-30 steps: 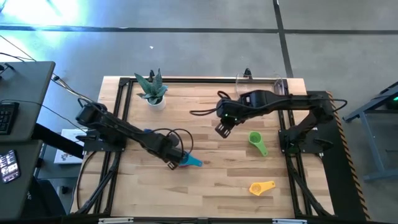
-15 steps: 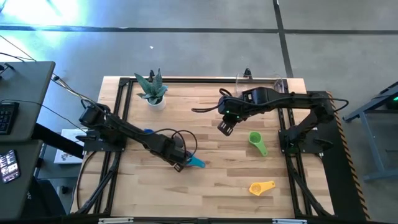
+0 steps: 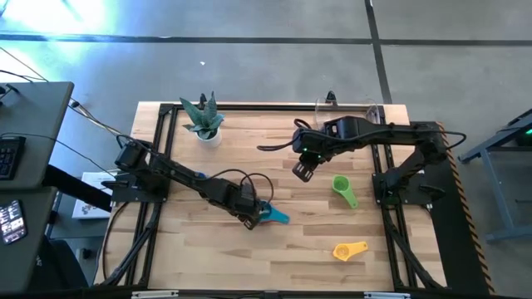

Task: Nest measuring cups in basket
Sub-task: Adjust the nested measuring cups on the table, then stack the green measuring cup on top of the light blue measuring cup

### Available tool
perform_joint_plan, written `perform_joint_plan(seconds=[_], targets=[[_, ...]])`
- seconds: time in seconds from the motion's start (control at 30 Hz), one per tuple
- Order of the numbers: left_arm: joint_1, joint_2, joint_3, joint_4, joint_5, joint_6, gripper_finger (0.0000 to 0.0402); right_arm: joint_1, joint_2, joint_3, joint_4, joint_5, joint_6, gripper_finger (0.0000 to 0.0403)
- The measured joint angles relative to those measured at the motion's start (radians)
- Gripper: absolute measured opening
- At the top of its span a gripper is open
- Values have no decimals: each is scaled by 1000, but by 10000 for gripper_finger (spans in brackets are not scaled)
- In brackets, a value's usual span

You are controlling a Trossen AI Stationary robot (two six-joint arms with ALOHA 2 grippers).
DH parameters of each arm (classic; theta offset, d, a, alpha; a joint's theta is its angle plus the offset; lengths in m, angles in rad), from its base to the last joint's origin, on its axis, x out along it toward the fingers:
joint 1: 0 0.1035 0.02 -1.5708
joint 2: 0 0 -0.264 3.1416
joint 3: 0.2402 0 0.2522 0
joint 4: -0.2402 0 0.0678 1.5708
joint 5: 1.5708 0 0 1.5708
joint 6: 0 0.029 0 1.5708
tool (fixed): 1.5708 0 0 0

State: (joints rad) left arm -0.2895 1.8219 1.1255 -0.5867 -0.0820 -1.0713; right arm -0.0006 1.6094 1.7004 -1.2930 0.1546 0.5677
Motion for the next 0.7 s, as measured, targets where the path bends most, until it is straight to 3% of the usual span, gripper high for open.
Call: perform_joint_plan(seconds=[0.43, 0.7], targets=[[2, -76, 35, -72, 15, 140, 85, 25, -5, -9, -198, 10, 58, 87], [17, -217, 41, -118, -37, 191, 85, 69, -72, -232, -171, -19, 142, 87]])
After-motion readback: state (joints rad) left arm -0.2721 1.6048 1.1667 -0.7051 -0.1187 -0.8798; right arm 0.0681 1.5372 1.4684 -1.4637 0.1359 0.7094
